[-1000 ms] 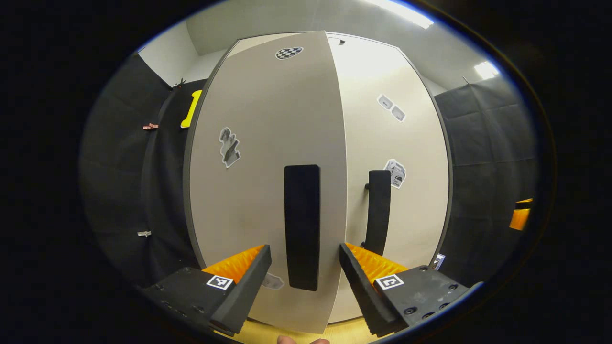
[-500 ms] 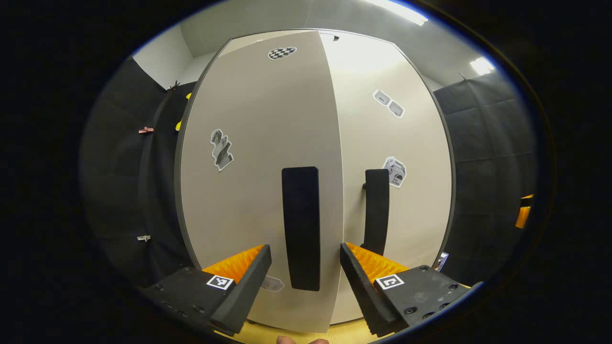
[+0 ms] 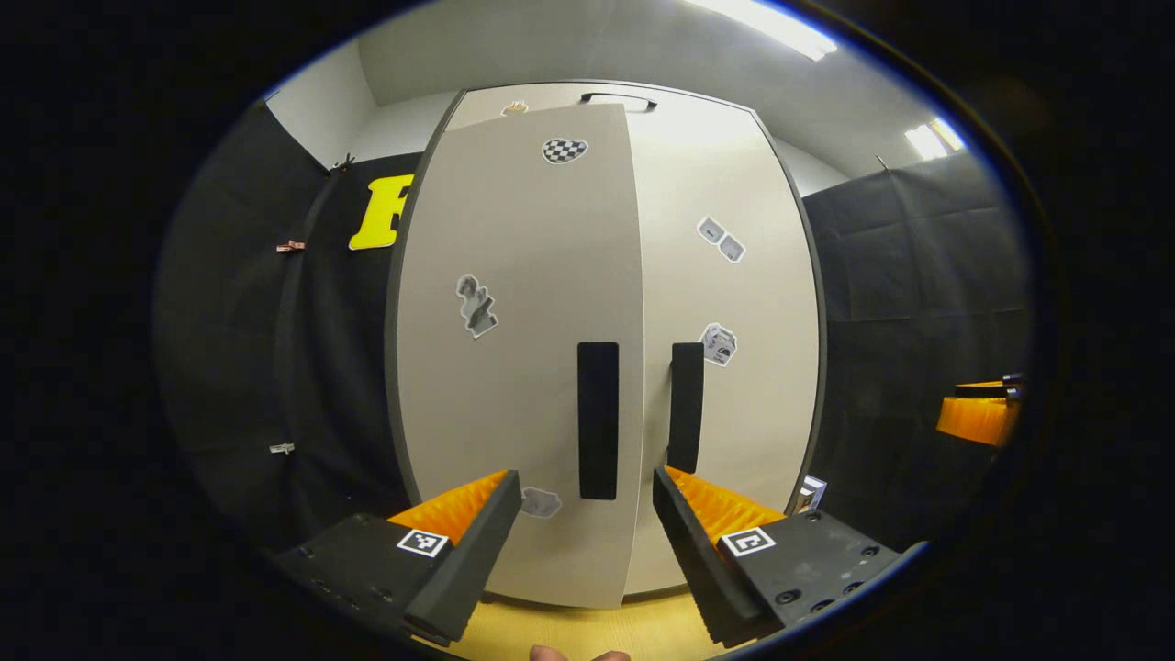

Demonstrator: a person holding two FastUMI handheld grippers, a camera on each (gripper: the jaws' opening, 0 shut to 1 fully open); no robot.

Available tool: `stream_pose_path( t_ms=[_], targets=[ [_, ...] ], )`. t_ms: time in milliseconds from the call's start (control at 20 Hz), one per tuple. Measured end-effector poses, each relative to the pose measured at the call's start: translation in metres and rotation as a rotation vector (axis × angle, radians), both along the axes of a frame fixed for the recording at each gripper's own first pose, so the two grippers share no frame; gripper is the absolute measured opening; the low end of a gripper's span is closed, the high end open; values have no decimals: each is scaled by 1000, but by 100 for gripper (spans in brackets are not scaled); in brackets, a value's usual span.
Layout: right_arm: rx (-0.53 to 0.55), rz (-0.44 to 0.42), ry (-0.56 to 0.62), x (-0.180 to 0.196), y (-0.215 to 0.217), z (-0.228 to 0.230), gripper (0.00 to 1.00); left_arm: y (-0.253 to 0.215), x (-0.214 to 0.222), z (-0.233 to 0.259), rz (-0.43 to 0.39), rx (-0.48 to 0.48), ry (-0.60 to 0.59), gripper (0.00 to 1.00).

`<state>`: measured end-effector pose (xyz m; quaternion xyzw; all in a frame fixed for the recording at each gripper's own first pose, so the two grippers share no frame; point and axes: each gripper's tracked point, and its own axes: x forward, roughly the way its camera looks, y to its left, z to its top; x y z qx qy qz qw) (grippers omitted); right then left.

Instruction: Grasp the bottle in the cabinet with the left hand and place it on the coaster, then close the right door with the right hand and the left door with the left hand.

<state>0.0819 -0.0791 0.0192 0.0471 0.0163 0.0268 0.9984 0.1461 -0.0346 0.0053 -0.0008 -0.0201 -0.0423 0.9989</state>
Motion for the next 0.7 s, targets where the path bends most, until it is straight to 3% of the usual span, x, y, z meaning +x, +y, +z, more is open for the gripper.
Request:
stream_pose_path(
  t_ms=[700],
  targets=[
    [-23,50,-34,-19,37,12,98,44,-90,-9,82,-25,20,93]
  ],
)
